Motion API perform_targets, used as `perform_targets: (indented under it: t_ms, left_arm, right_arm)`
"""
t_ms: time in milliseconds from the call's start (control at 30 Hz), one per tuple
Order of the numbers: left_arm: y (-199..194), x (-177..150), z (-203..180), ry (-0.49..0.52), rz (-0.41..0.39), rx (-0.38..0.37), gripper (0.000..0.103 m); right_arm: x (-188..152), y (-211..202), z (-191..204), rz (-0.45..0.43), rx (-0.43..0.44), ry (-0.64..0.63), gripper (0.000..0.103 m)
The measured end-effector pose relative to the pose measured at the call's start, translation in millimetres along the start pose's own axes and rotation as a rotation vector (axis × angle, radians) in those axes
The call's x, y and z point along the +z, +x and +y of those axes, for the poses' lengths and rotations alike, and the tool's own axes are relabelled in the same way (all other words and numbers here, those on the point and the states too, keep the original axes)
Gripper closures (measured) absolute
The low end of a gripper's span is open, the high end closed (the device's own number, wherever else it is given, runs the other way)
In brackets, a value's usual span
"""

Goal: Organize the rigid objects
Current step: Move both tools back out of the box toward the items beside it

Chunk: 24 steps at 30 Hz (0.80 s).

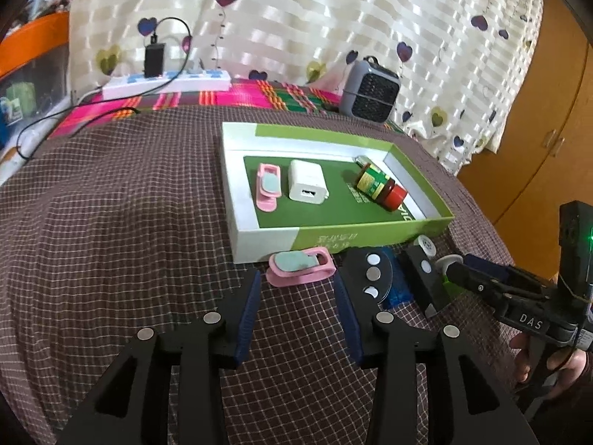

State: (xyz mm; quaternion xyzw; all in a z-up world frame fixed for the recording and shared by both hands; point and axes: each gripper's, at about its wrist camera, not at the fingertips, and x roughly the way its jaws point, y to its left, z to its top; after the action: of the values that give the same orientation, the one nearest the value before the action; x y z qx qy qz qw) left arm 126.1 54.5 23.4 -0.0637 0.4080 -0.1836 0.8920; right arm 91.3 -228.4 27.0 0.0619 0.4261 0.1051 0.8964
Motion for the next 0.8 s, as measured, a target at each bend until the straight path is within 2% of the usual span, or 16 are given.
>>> perform_targets:
  t_ms: [167,400,533,633,800]
  left_arm:
    - [6,0,-1,0.000,0.010,-0.020,0.063]
    - [5,-6,-16,0.049,0.022,-0.054,0.063]
    - [2,-5,-11,0.045,0.001,-0.002,0.063]
    - [2,-1,-3,0.013,0.002,0.004,0.063]
    - [9,7,-3,0.019,0.004,0.002,0.063]
  right_arm:
    - [-2,3,-2,0.008,-0.025,0.007,0.049]
    - [-5,5,-8,0.022,-0.099,-0.003,0.046]
    - [-7,5,-14,0.028,-0.114,0.003,0.046]
    - [-8,6,-18,0.033,-0.124,0.006,0.046]
    - [-9,8,-20,0.045,-0.133,-0.006,0.046]
